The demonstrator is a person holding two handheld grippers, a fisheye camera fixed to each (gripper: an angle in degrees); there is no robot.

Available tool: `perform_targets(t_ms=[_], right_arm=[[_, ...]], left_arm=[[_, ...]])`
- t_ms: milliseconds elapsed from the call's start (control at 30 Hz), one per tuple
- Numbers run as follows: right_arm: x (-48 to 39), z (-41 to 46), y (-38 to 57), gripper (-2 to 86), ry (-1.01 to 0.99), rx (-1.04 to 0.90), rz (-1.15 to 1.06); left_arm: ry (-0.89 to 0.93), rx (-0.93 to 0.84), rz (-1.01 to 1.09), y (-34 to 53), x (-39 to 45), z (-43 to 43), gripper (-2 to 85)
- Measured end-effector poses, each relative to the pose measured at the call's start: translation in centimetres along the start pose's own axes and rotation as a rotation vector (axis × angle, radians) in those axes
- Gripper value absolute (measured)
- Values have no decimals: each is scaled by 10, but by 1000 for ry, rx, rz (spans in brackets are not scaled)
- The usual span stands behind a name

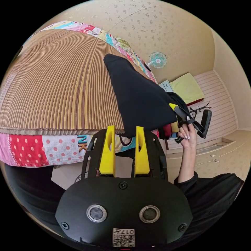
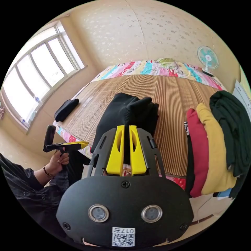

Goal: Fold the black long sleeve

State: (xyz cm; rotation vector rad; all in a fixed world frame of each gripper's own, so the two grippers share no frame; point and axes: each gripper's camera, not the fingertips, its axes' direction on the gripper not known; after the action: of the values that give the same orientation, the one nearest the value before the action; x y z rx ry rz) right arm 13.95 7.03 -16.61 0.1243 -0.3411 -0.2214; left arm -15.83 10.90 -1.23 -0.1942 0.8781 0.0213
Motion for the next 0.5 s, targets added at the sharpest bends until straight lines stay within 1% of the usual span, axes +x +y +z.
perform_targets(t_ms=[33, 100, 133, 167, 233, 300, 367, 433, 500], right_arm=[[12, 9, 7, 37, 52, -19, 37], [36, 37, 21, 37, 77, -97, 102], [53, 59, 33, 39, 61, -153, 138], [60, 68, 39, 40, 31, -168, 153], [81, 71, 52, 47, -62, -118, 218], [90, 59, 49, 61, -95, -100, 235], [101, 47, 42, 95, -92, -62, 269], [117, 41, 34, 164, -113, -10, 279], [131, 55, 27, 181, -156, -53, 251]], left_arm=[[3, -7, -5, 0, -1, 2, 114], [24, -13, -18, -2, -3, 7, 114], [33, -13, -19, -3, -3, 8, 115], [54, -17, -20, -6, -2, 11, 116], [86, -34, -15, -12, 0, 17, 123], [103, -64, 1, -22, 7, 28, 136], [93, -80, 26, -31, 14, 36, 142], [88, -97, 45, -42, 20, 44, 144], [71, -102, 39, -55, 23, 54, 148]])
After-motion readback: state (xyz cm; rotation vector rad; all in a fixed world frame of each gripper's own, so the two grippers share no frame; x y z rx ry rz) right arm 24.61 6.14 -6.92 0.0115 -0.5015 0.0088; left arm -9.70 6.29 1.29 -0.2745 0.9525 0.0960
